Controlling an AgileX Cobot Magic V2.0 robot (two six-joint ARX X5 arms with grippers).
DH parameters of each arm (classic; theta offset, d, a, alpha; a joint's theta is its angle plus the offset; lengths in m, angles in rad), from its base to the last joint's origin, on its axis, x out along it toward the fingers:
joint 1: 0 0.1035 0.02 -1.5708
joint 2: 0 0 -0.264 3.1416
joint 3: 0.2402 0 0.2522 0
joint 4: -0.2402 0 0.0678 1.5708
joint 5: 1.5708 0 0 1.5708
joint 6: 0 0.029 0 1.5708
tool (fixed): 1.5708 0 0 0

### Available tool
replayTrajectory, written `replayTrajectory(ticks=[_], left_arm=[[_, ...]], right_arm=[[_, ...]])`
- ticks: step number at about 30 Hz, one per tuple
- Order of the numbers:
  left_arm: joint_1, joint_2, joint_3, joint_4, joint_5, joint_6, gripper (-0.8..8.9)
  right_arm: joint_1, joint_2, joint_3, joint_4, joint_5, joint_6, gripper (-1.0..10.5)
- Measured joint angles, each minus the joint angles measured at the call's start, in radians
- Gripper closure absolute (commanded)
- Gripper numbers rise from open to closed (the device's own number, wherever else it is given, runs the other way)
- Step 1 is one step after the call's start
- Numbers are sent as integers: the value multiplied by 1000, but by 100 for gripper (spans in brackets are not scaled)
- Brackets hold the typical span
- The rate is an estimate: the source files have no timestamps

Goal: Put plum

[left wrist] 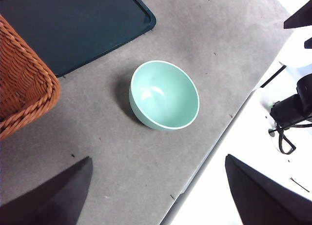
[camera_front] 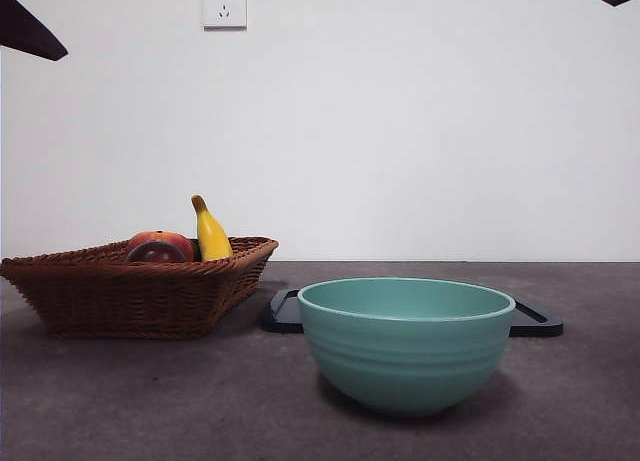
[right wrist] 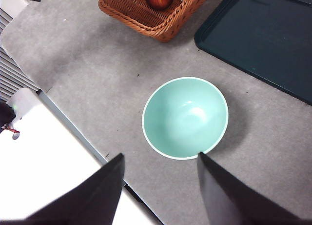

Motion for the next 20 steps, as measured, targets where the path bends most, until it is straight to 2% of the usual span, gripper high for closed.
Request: replayTrajectory(ticks=[5, 7, 12, 13, 20], left_arm=[[0, 0, 0, 0, 0, 0, 397], [0, 0, 0, -2, 0, 0, 511], [0, 0, 0, -8, 0, 0, 786], [0, 0, 0, -8, 0, 0, 809], [0, 0, 0, -8, 0, 0, 807]], right_arm=[[0, 0, 0, 0, 0, 0, 709], [0, 0, 0, 0, 0, 0, 732], [0, 0, 0, -3, 0, 0, 931], [0, 0, 0, -3, 0, 0, 937], [0, 0, 0, -3, 0, 0, 937]])
